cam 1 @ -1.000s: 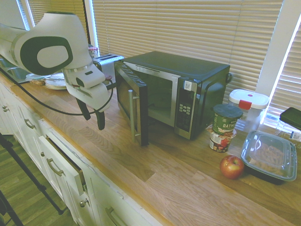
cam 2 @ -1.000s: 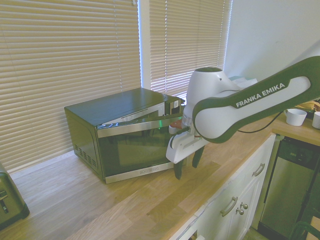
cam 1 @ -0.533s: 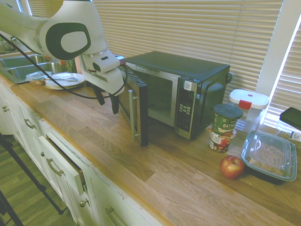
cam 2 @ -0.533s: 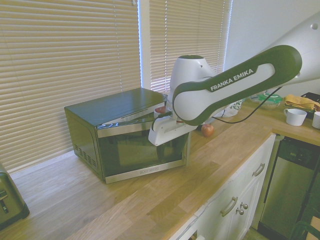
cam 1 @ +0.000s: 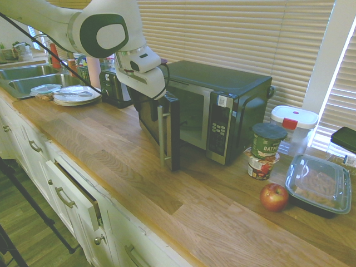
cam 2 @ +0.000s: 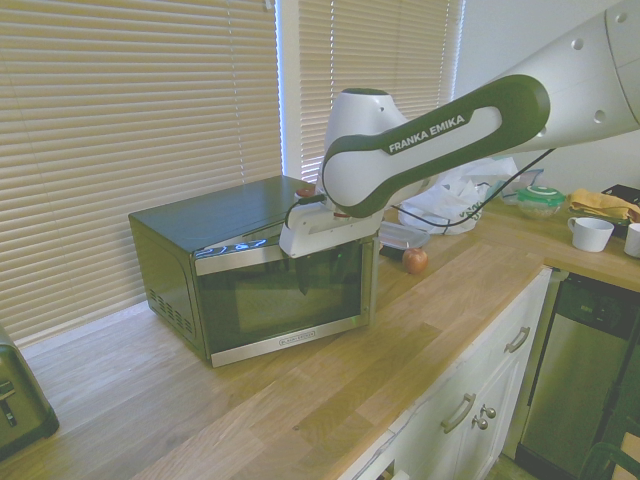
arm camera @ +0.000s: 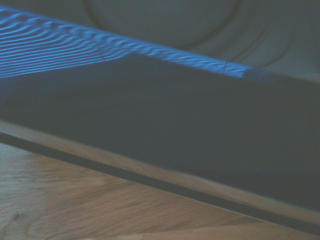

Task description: Close the microwave

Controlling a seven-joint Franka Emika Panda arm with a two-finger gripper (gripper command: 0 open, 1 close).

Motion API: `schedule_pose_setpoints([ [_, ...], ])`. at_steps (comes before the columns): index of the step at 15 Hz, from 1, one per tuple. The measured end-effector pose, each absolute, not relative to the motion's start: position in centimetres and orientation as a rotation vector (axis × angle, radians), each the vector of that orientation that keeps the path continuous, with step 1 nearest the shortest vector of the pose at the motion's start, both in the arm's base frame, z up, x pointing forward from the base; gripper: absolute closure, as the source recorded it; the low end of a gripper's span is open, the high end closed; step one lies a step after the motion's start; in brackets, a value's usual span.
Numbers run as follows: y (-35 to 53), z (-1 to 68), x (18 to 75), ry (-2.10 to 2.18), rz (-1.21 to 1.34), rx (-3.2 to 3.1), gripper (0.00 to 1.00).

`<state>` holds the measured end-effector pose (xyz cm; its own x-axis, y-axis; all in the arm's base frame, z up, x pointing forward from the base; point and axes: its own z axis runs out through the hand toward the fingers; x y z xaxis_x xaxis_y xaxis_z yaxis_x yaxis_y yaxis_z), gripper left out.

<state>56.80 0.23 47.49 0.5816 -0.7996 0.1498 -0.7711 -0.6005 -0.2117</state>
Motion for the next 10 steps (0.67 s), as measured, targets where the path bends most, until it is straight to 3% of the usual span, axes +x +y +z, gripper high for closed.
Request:
schedule_pose_setpoints([
  [10, -2.5, 48.0, 64.7, 1.435, -0.332, -2.636, 0.0],
])
